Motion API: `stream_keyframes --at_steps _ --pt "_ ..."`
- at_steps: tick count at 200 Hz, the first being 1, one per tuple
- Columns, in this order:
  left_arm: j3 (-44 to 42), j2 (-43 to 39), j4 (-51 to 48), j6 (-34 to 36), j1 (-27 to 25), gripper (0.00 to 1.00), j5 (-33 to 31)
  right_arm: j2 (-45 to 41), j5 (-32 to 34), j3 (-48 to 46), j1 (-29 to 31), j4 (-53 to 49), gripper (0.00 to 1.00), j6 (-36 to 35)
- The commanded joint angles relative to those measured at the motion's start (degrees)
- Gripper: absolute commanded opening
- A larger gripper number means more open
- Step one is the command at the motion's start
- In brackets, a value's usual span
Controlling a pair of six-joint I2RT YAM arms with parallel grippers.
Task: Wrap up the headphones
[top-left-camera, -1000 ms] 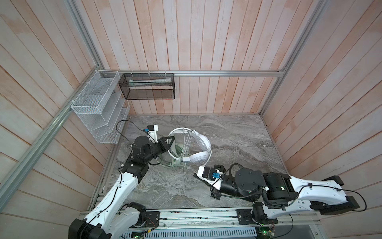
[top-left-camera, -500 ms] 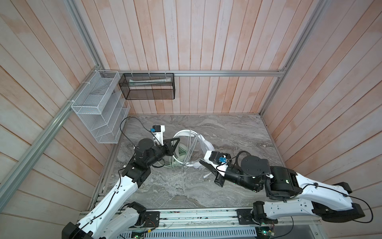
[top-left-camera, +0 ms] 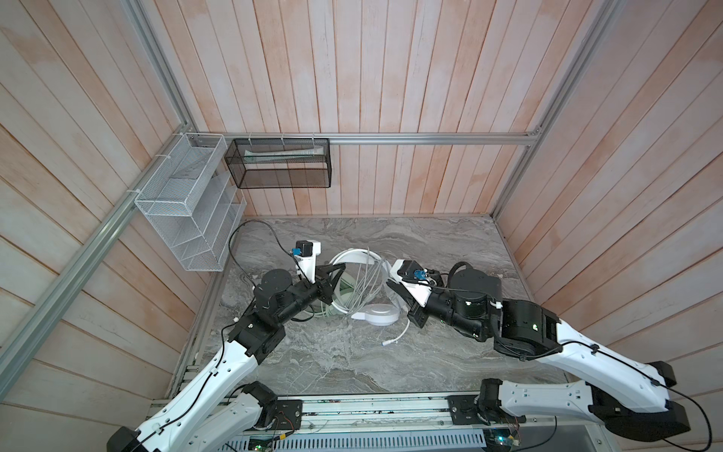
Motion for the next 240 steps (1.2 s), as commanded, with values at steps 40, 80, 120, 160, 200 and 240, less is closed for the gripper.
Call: stream_keyframes --at_steps 40,80,120,160,200,240 --pt "-1.93 -2.5 -5.75 6.45 -0.31 0.0 0.25 3.94 11.06 6.14 -3.78 1.77 0.01 -2.65" --pt "-2.38 -2.54 -8.42 7.11 -0.49 0.0 0.95 5.02 18.41 7.65 -3.86 3.28 0.06 -6.33" --pt "-2.69 -1.7 -9.02 7.29 -0.75 0.0 2.61 2.45 28.61 3.15 -3.87 14.79 0.12 -14.32" --pt "-2.19 -1.17 -8.89 6.94 -0.75 0.0 5.25 1.41 29.14 -2.07 -3.9 20.01 0.12 -19.91" --pt "-1.8 -2.75 -8.21 5.39 -0.75 0.0 9.94 1.36 24.5 -7.3 -5.48 18.58 0.04 -18.72" --pt "-0.12 -3.97 -9.85 3.46 -0.75 0.0 13.28 2.6 18.64 -9.08 -8.56 15.5 0.0 -15.55"
